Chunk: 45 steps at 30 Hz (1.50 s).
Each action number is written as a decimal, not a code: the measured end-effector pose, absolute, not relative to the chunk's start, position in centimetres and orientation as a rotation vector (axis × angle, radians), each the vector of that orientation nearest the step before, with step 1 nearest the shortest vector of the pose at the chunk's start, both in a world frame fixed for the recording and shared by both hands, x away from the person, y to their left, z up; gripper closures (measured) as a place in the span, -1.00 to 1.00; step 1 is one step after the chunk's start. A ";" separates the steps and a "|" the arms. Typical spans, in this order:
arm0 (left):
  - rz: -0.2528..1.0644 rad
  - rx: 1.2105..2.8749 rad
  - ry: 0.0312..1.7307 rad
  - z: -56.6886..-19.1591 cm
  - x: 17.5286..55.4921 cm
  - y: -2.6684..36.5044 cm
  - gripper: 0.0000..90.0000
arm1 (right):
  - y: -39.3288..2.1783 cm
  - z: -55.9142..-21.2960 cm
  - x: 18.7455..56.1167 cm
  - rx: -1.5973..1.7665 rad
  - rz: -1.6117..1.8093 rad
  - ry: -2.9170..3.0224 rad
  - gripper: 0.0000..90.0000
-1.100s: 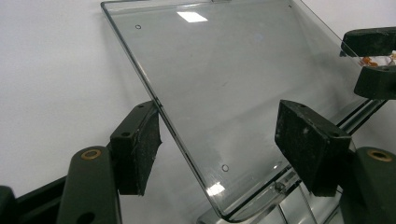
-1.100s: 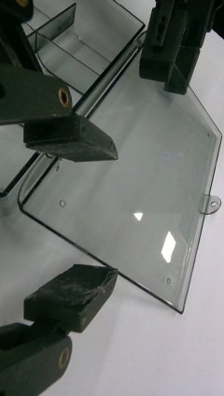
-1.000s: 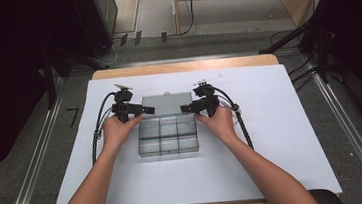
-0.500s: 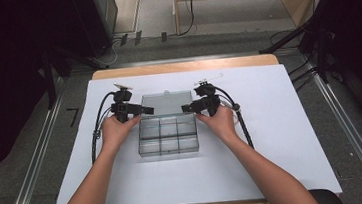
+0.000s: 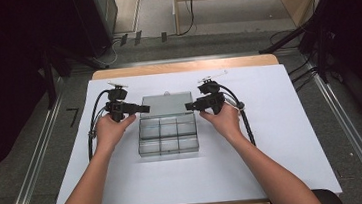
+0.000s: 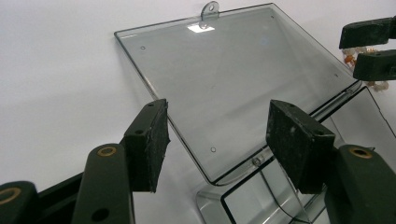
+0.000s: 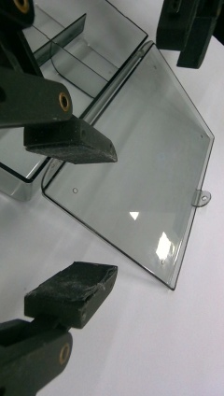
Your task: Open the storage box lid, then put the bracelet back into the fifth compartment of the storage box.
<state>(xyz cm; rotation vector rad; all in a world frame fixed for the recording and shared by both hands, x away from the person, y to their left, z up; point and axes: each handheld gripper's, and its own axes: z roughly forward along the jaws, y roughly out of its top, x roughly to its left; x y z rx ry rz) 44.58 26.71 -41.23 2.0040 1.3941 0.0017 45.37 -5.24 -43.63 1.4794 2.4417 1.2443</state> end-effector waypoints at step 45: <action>0.062 2.018 1.330 -39.2 40.4 28.3 -0.12 | -9.3 -40.7 43.1 1.414 1.139 2.445 -0.06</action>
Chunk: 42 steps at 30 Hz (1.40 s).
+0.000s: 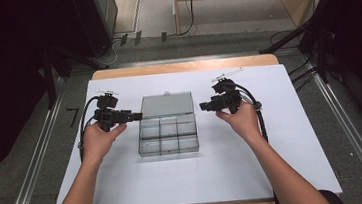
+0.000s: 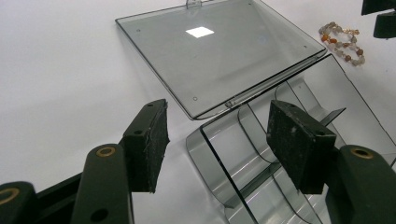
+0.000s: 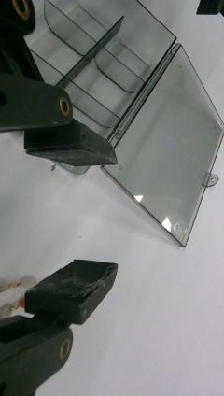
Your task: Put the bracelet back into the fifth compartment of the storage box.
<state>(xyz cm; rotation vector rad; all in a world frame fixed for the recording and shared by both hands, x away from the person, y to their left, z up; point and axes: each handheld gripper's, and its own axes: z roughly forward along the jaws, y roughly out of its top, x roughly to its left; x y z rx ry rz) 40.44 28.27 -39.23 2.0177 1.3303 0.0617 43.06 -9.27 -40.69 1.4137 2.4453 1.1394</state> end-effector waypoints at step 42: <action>0.086 2.028 1.324 -39.2 40.4 28.4 -0.10 | -13.3 -42.4 44.0 1.481 0.937 2.496 -0.08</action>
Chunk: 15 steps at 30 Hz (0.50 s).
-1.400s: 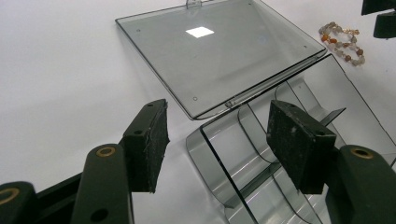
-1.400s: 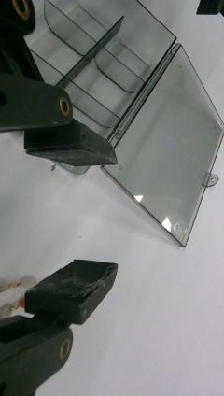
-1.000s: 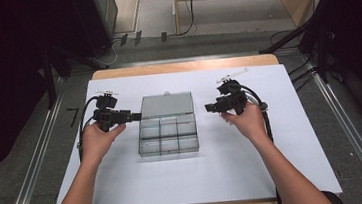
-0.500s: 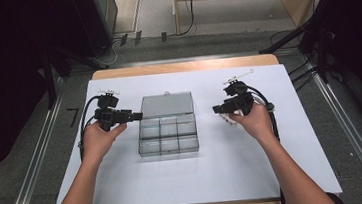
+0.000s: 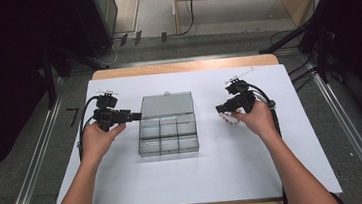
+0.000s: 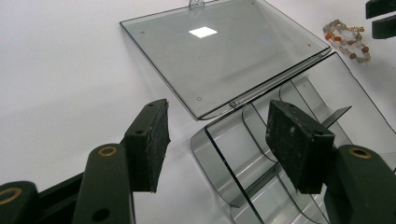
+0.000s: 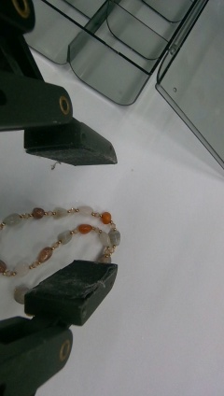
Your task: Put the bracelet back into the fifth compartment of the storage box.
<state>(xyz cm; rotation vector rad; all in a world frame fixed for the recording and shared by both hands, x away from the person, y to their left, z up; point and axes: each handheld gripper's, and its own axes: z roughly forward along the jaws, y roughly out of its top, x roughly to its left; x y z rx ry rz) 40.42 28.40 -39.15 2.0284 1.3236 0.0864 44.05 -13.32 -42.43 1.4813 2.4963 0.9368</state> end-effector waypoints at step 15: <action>0.098 2.033 1.338 -39.2 39.9 29.0 -0.10 | -13.4 -43.5 45.9 1.482 0.839 2.526 -0.15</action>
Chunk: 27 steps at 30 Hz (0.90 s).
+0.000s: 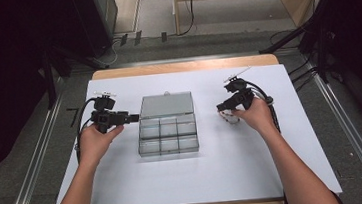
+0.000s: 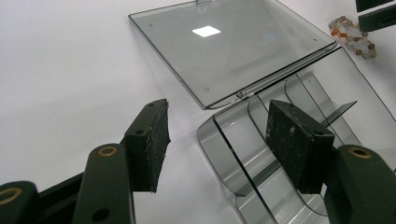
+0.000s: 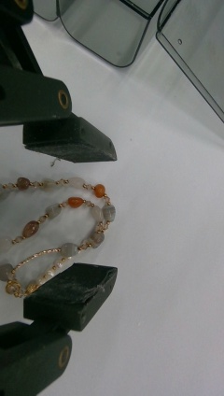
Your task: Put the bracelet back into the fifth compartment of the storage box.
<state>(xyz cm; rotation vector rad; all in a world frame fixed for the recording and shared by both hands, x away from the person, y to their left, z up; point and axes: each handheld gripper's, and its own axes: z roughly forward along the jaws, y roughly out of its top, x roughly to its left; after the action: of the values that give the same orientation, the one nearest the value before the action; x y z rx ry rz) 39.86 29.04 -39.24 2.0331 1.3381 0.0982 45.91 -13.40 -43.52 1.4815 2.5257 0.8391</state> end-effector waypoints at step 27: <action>0.105 2.032 1.354 -39.4 39.4 29.5 -0.10 | -12.3 -45.3 47.2 1.444 0.706 2.593 -0.33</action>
<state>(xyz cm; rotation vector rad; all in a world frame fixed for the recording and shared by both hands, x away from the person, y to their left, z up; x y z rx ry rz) 39.42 29.51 -39.42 2.0316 1.3541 0.1052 47.16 -12.33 -45.32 1.4443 2.5928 0.7061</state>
